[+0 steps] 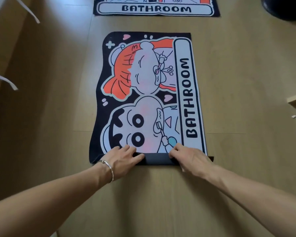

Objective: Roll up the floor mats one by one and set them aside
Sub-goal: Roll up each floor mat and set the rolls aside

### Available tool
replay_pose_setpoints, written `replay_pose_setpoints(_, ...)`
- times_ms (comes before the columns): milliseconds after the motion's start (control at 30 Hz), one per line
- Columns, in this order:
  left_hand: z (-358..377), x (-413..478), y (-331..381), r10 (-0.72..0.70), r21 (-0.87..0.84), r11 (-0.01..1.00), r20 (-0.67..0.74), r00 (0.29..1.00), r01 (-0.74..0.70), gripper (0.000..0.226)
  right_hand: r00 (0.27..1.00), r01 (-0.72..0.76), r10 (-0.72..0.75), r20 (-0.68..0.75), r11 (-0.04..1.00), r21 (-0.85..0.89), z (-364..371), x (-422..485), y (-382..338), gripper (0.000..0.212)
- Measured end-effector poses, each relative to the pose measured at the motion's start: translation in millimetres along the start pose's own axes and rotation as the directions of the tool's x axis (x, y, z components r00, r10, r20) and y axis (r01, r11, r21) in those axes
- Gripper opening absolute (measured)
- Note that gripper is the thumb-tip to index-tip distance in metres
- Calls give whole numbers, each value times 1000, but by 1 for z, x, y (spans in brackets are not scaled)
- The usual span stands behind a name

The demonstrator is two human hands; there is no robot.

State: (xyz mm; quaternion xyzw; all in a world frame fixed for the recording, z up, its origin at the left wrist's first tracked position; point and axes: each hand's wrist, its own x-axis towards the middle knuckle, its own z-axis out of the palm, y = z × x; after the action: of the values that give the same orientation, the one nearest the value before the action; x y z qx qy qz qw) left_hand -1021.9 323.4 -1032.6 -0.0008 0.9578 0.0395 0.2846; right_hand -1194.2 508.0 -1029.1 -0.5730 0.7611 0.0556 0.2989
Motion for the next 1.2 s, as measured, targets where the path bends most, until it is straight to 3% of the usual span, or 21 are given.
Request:
replay_pose_setpoints(133,13,-1,4,100,105,992,-232,967,-77,28,993,81,-88,-76,992,-96,3,-1,2,25)
replay_pose_setpoints(300,12,1,13,98,120,990,-213,972,-74,30,962,167,-203,-186,967,-190,11,-5,3,29)
replay_pose_setpoints(433,20,4,18,-61,-88,995,-129,990,50,25,969,137,-163,-187,980,-145,16,-3,-4,20)
replay_pose_setpoints(533,8,5,15,-140,-304,944,-15,990,129,24,996,40,-40,-81,999,0,15,1,-5,28)
replay_pose_setpoints(600,0,9,4,-171,-432,886,38,984,171,21,1000,-7,7,-1,995,100,8,5,-3,30)
replay_pose_setpoints(700,-3,15,-11,-245,-658,705,128,961,267,5,998,-40,28,64,978,205,-1,14,8,26)
replay_pose_setpoints(767,-2,19,-15,-292,-708,650,103,951,277,9,993,-113,96,75,957,267,-5,18,15,18)
replay_pose_setpoints(800,-1,21,-14,-307,-702,657,84,948,275,10,989,-142,129,66,949,280,-7,19,15,15)
replay_pose_setpoints(867,-1,22,-11,-299,-583,770,32,954,261,8,989,-147,144,30,961,233,-8,21,13,15)
replay_pose_setpoints(967,-5,19,-6,-193,-212,960,-35,981,182,15,994,-81,91,-67,988,130,-1,17,10,20)
replay_pose_setpoints(1067,-12,15,0,-73,-21,997,-13,997,72,31,980,33,-37,-197,999,-26,7,9,15,16)
replay_pose_setpoints(1200,0,0,2,34,146,989,-60,998,-24,28,978,29,-61,-198,986,-163,21,-5,22,24)
